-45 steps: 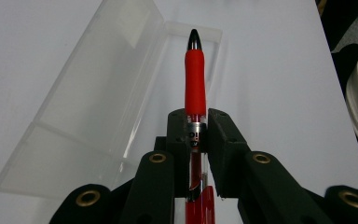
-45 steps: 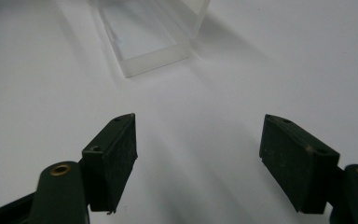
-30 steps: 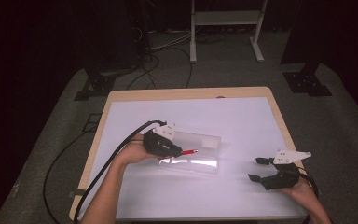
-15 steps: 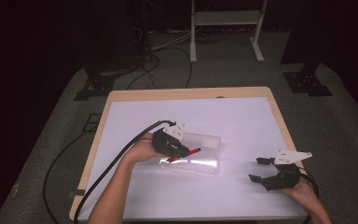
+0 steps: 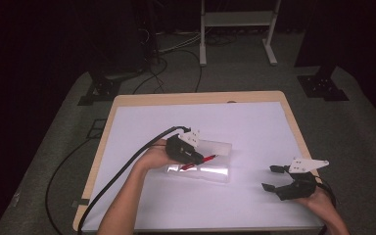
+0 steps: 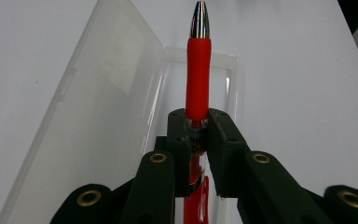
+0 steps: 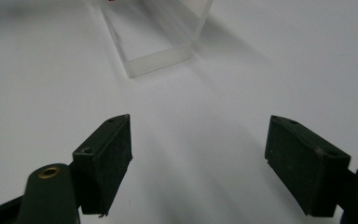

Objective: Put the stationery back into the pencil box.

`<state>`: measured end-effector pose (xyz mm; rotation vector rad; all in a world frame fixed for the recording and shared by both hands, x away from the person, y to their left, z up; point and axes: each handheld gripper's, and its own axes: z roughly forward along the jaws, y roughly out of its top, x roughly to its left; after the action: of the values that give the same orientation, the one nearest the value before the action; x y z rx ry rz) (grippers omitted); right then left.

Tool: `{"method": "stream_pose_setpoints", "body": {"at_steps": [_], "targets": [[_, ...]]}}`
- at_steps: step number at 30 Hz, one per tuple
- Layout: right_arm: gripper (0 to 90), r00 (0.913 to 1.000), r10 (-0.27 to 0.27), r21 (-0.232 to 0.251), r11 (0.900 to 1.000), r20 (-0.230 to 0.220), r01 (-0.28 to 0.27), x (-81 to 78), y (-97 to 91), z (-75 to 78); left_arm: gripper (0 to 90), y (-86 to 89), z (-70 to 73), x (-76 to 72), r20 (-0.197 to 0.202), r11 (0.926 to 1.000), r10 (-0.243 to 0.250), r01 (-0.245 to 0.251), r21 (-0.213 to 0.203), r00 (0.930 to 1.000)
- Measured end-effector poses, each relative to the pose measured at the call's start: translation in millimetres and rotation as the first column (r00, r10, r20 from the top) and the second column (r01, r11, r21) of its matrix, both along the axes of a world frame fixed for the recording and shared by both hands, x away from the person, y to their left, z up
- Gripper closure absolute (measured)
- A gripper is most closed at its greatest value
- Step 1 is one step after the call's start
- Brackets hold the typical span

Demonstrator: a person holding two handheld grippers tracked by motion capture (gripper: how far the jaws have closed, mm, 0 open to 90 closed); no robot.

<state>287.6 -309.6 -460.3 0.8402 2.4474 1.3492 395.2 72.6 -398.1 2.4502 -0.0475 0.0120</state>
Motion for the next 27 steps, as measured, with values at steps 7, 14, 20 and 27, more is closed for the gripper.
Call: {"method": "stream_pose_setpoints", "body": {"at_steps": [7,14,20,27], "targets": [[22.2,1.0,0.002,-0.001,1.0,0.002,-0.002,-0.2,0.1,0.0,79.3,-5.3,-8.8,1.6,-0.005,1.0,-0.002,0.002,0.01,1.0],[22.2,1.0,0.008,-0.004,1.0,0.004,-0.008,-0.5,0.6,0.2,79.3,-10.0,-18.2,2.9,-0.013,0.9996,0.004,-0.004,0.026,0.9999],[22.2,0.9999,0.01,-0.004,0.9999,0.004,-0.01,-0.7,0.8,0.1,79.3,-13.9,-25.8,4.5,-0.025,0.9995,0.007,-0.006,0.031,0.9997],[22.2,0.9999,0.011,-0.004,0.9999,0.004,-0.011,-0.9,0.9,0.3,79.3,-20.0,-35.7,4.0,-0.03,0.9984,0.002,0.0,0.056,0.9996]]}}
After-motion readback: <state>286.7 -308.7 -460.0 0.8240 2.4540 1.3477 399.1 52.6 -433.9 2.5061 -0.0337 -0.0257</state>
